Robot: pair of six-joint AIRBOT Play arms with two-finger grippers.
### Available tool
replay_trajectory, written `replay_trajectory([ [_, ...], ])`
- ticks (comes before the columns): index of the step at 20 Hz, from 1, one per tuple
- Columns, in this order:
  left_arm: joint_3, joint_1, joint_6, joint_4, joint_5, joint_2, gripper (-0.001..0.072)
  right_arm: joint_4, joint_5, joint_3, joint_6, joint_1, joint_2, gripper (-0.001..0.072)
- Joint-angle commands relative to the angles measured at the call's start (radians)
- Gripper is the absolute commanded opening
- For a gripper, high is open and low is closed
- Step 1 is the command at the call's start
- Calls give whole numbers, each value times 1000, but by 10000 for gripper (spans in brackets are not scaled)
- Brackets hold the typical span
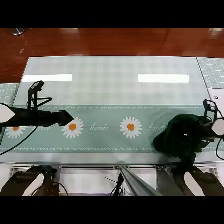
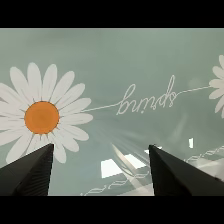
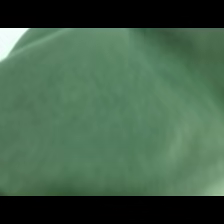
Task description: Fold the shirts.
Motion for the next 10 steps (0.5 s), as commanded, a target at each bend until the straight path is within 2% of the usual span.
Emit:
replay_trajectory([
  [1, -4, 0, 3, -7, 18, -19, 700, 41, -79, 56, -52, -7, -151, 29],
  [5, -4, 0, 27, -7, 24, -20, 700, 108, 6, 317, -182, -4, -116, 23],
  [10, -4, 0, 27, -8, 24, -20, 700, 282, 85, 682, -312, -4, -7, 23],
])
